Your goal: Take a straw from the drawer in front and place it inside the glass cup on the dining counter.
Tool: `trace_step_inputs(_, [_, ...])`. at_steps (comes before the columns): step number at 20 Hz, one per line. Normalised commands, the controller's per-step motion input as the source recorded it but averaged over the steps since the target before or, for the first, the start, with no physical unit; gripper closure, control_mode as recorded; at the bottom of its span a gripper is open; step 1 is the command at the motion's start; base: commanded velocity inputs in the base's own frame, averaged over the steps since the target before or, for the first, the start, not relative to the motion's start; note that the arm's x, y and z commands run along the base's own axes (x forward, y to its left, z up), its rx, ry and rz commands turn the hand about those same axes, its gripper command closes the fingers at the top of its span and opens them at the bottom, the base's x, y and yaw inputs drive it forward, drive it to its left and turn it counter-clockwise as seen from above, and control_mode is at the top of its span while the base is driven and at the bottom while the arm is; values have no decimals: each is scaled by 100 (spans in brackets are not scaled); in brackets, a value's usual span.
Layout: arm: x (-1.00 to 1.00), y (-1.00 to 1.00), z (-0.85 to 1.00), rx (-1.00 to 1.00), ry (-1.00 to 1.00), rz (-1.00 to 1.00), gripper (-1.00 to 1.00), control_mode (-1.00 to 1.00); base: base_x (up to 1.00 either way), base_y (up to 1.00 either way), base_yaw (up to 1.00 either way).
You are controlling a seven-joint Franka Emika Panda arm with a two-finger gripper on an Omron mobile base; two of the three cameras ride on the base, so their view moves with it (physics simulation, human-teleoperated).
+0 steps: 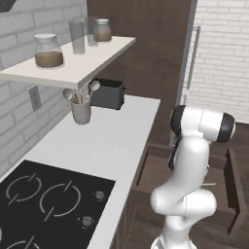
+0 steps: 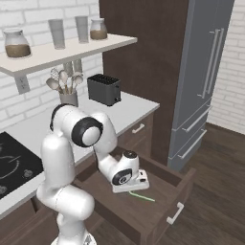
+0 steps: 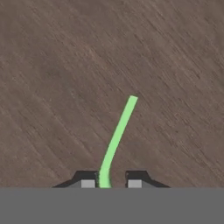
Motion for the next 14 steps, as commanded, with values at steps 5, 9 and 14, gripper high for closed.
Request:
trace_step_inputs(5, [-71, 0, 100, 5, -28, 0, 100, -100, 0, 0, 0])
trace_step_inputs(9, [-17, 1, 100, 1, -17, -5, 100, -100, 0, 0, 0])
trace_step_inputs(14, [31, 0, 100, 0, -2, -9, 100, -100, 0, 0, 0])
